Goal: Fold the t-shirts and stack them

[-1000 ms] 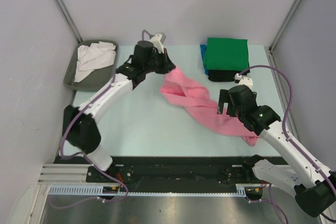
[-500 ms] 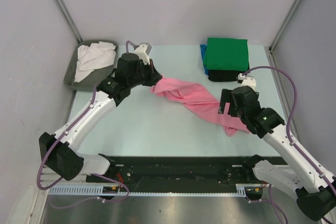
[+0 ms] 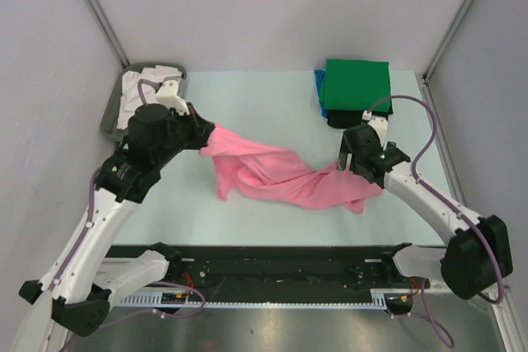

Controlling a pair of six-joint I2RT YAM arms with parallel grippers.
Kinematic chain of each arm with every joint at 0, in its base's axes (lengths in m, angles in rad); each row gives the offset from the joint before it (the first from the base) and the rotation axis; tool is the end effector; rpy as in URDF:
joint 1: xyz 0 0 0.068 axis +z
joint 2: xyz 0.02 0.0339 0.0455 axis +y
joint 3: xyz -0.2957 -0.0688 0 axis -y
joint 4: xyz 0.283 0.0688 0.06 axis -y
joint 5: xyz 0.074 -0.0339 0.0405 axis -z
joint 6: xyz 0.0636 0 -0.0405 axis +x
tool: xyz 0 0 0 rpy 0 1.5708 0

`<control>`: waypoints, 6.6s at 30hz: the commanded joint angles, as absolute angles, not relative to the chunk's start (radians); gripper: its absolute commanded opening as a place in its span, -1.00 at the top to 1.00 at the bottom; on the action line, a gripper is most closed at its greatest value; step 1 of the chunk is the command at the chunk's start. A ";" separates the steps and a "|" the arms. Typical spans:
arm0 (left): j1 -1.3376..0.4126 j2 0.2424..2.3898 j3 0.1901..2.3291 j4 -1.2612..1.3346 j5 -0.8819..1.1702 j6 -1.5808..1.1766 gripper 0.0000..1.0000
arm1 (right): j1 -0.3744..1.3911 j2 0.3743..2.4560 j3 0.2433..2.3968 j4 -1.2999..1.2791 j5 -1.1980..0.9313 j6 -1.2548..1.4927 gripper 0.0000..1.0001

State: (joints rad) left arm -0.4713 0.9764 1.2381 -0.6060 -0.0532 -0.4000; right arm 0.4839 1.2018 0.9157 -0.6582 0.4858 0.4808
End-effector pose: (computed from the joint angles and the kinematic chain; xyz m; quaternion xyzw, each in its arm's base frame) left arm 0.2169 -0.1067 0.4432 0.0138 0.8175 -0.2231 0.5308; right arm 0.2600 0.1031 0.2615 0.0727 0.9235 -0.0640 0.3711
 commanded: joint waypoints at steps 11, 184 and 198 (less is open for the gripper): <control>-0.380 0.894 1.209 -0.650 -0.021 -0.393 0.99 | 0.459 1.582 0.865 -0.400 0.413 0.584 -0.91; 0.060 1.062 1.032 -0.414 0.402 -0.465 1.00 | 0.994 1.644 1.069 -0.399 0.445 0.468 -0.24; 0.060 1.065 1.031 -0.416 0.394 -0.453 1.00 | 0.994 1.674 1.069 -0.434 0.482 0.482 0.45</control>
